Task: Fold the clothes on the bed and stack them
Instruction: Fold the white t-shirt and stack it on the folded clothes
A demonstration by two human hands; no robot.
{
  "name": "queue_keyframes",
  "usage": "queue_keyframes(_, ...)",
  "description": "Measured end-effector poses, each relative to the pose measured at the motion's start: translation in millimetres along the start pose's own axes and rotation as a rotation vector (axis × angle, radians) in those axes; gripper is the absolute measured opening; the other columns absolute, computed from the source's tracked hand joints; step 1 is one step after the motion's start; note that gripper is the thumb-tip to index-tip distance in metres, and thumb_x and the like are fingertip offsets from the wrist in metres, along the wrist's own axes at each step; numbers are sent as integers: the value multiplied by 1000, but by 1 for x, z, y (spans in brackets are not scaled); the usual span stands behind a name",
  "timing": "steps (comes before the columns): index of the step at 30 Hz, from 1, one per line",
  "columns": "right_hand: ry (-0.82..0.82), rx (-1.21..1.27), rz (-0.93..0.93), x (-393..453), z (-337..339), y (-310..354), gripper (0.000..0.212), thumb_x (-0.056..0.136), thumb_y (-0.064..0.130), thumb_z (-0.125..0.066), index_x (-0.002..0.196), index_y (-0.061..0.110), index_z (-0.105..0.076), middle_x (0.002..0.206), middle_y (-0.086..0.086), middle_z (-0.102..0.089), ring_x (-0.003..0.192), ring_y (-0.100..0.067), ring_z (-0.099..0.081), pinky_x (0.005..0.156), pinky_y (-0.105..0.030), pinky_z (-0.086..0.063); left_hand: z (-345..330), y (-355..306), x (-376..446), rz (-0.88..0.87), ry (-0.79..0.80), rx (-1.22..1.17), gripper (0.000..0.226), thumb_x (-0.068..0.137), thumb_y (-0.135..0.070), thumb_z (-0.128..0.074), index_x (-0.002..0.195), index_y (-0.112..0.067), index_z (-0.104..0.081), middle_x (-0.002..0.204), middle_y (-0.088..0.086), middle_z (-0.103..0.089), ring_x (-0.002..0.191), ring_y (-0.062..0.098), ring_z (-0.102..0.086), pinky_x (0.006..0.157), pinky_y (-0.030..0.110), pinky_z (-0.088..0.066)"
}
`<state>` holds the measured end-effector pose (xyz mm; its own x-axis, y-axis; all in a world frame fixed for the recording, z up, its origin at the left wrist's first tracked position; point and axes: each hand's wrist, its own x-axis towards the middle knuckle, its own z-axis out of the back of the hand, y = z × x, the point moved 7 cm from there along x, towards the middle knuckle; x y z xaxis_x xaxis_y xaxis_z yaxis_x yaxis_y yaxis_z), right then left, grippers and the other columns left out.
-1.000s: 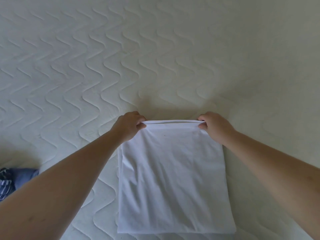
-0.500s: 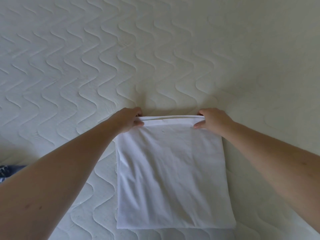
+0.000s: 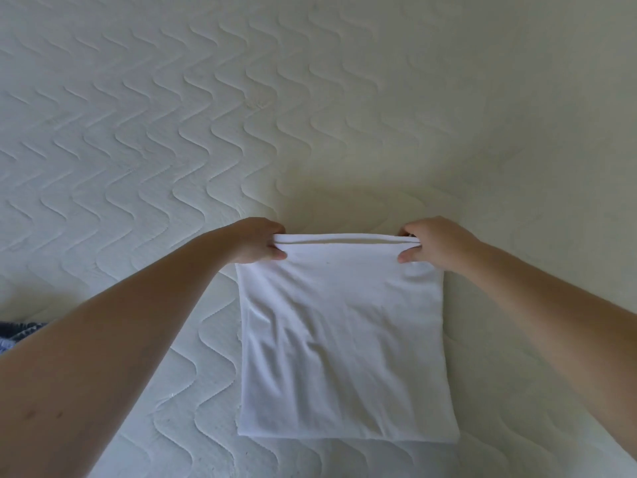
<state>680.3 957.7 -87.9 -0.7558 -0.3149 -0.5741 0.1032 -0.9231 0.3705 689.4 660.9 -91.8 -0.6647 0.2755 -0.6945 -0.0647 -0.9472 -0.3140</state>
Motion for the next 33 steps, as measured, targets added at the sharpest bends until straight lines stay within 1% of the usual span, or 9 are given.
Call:
queue_keyframes(2,25,-40,32,-16,18,8,24,80,41,-76,85,22,-62,74,5,-55,83,-24,-58,57,-27,-32,19,-11,-20,-35,-22,9,17,90,-36,-66,88,-28,-51,84,-13,-50,83,13,-52,59,24,-31)
queue_keyframes(5,-28,-16,42,-40,61,20,31,79,39,-78,101,19,-70,82,3,-61,82,-20,-58,62,-27,-36,62,-31,-51,-62,-106,20,16,86,-38,-69,89,-28,-57,83,-12,-54,77,4,-51,59,24,-33)
queue_keyframes(13,-439,-43,105,-117,213,71,20,82,31,-76,99,21,-71,82,2,-63,80,-21,-56,65,-31,-36,216,-87,-152,-96,-488,63,36,82,-43,-74,115,-32,-64,81,-21,-52,84,10,-51,62,21,-37)
queue_keyframes(17,-710,-104,168,-153,228,84,15,87,22,-68,101,25,-72,81,-1,-70,70,-24,-55,62,-29,-33,234,-99,-183,-109,-631,204,14,86,-39,-70,89,-27,-63,66,-14,-54,65,8,-53,52,24,-31)
queue_keyframes(20,-816,-194,187,-159,195,87,30,85,10,-66,112,21,-73,85,-9,-73,75,-33,-65,64,-31,-40,202,-93,-181,-88,-715,317,12,94,-31,-60,101,-26,-68,73,-4,-62,75,25,-62,61,31,-42)
queue_keyframes(23,-826,-228,214,-151,140,78,39,70,-3,-72,106,12,-74,85,-13,-74,75,-34,-68,71,-39,-51,138,-82,-166,-146,-803,304,46,89,-7,-58,127,-32,-65,115,-1,-72,99,24,-69,77,31,-52)
queue_keyframes(27,-757,-244,208,-147,38,49,42,59,-5,-80,98,8,-74,83,-9,-74,74,-29,-71,71,-39,-54,25,-78,-157,-378,-962,242,41,78,-1,-49,107,-11,-76,105,5,-75,89,24,-74,72,37,-61)
queue_keyframes(29,-710,-249,206,-155,-16,36,46,50,-5,-84,93,8,-75,79,-7,-74,68,-26,-70,67,-36,-54,-41,-71,-149,-341,-929,248,36,74,-1,-60,104,-11,-77,103,6,-75,90,24,-74,72,37,-60)
queue_keyframes(33,-587,-232,181,-175,-103,16,52,43,-5,-89,90,11,-77,89,-3,-76,77,-24,-73,70,-37,-57,-159,-63,-141,-152,-716,215,66,45,6,-87,107,-12,-76,109,5,-74,97,26,-72,80,39,-59)
